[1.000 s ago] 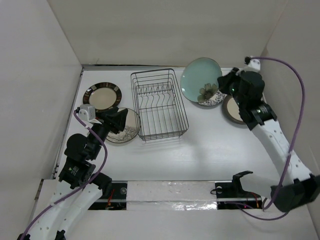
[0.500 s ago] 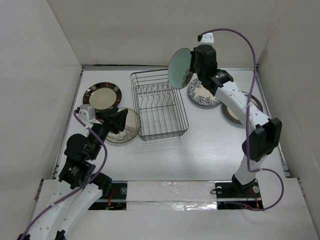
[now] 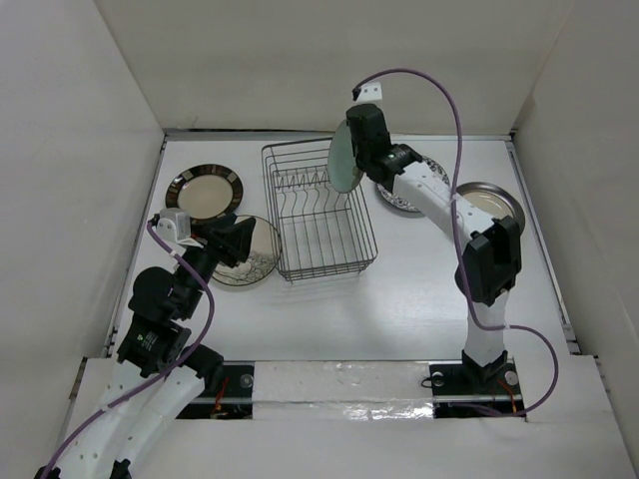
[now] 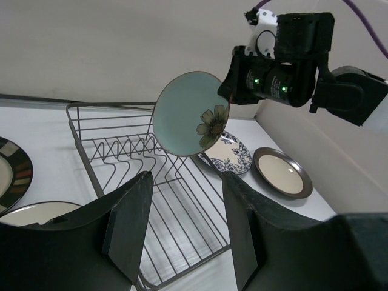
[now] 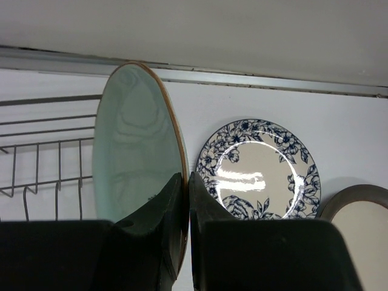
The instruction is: Load the plates into the dish rack
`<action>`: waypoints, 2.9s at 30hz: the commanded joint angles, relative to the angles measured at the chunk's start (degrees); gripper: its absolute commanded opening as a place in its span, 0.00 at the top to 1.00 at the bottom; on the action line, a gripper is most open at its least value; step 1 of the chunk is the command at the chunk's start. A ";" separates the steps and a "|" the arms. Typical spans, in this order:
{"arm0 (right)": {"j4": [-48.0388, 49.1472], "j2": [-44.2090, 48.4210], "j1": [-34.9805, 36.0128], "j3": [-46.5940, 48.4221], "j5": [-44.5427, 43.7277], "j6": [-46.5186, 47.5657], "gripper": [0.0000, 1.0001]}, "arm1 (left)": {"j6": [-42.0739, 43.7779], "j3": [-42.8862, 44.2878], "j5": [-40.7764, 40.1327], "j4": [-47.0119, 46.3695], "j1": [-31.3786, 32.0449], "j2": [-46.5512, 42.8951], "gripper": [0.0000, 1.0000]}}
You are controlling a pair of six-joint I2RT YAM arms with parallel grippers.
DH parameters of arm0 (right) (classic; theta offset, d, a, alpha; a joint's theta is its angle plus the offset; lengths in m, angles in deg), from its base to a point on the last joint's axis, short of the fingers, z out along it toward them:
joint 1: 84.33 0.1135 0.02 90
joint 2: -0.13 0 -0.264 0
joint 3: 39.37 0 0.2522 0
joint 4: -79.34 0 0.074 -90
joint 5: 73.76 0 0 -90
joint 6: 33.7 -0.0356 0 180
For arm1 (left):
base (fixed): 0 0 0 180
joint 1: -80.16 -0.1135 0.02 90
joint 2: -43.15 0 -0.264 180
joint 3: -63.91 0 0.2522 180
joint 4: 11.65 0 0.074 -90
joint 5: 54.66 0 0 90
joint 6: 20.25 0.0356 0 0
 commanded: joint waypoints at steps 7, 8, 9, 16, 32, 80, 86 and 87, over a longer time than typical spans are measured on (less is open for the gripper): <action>8.10 -2.10 3.84 4.83 -9.19 5.20 1.00 | 0.09 1.22 -0.51 -2.29 -0.21 0.13 0.54; 8.19 -1.84 3.84 4.83 -9.02 5.03 1.00 | 0.09 1.22 0.19 -2.21 -0.21 0.22 0.54; 8.54 -1.40 3.84 4.48 -8.58 4.50 1.00 | 0.09 1.31 0.37 -2.29 -0.21 0.22 0.54; 12.05 -0.25 7.35 9.48 -9.36 7.83 1.00 | 0.18 1.40 0.11 -2.29 -0.21 0.40 0.54; 17.68 1.15 8.05 6.50 -16.67 18.21 1.00 | 0.09 1.31 0.29 -2.64 -0.21 0.49 0.54; 15.31 9.67 7.97 -13.07 -4.45 -3.41 0.34 | 0.18 1.31 0.46 -2.56 -0.21 0.49 0.54; 25.85 24.76 1.57 -31.52 -2.26 -17.27 1.00 | -0.09 1.31 1.42 -2.64 -0.21 -0.03 0.64; 26.47 26.02 -0.19 -37.48 0.10 -23.30 1.00 | -0.17 1.31 1.25 -2.82 -0.21 -0.21 0.72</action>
